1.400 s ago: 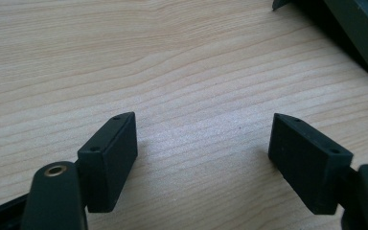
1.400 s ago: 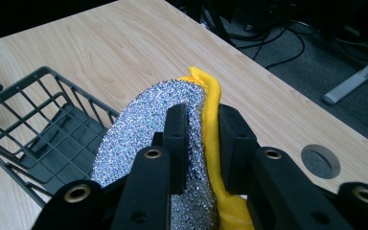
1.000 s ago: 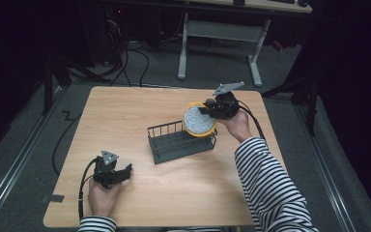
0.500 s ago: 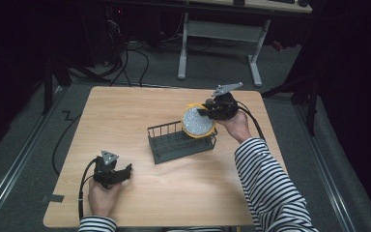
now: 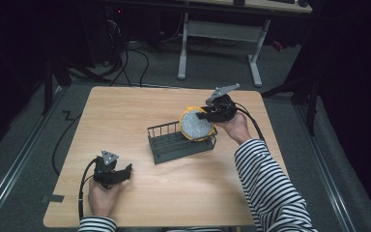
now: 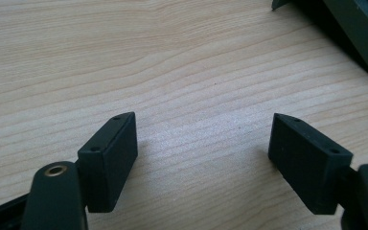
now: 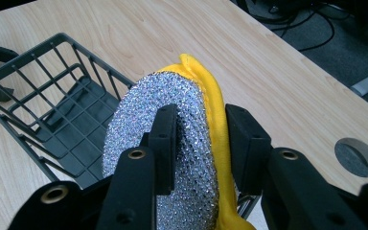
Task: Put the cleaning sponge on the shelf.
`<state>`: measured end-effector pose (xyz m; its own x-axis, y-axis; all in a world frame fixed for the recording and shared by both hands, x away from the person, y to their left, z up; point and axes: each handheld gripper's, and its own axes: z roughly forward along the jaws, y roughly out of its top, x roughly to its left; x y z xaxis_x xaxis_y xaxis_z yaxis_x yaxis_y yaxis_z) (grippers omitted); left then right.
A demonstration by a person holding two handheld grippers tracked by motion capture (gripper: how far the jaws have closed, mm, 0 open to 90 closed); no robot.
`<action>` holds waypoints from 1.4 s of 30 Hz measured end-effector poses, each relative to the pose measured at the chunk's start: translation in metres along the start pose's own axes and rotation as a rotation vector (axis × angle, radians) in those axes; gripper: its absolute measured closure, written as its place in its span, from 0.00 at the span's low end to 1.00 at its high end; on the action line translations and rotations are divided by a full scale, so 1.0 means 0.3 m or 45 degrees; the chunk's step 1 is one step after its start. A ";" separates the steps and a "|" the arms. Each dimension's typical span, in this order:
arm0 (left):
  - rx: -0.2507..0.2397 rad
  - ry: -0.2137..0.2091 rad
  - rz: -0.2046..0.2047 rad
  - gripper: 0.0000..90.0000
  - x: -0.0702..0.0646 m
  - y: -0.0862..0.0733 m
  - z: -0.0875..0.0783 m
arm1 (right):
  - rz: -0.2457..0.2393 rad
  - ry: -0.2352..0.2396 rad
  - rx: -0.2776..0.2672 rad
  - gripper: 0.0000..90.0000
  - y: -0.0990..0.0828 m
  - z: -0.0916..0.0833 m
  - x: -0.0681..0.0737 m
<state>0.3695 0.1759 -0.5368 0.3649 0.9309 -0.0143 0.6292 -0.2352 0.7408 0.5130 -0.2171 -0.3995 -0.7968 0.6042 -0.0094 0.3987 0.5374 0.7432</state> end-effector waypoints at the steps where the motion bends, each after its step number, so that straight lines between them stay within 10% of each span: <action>1: 0.000 0.000 0.000 0.29 0.000 0.000 0.000 | 0.001 0.004 0.001 0.73 -0.001 0.001 0.000; 21: 0.000 -0.003 0.004 0.29 0.000 0.000 0.000 | 0.091 0.009 0.010 0.48 -0.020 -0.006 0.017; 42: -0.001 -0.005 0.004 0.29 -0.001 0.000 0.000 | 0.327 -0.096 0.021 0.43 -0.138 -0.233 0.009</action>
<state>0.3694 0.1756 -0.5368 0.3697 0.9290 -0.0143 0.6275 -0.2383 0.7413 0.4627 -0.2789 -0.3834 -0.6330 0.7635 0.1279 0.5913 0.3702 0.7165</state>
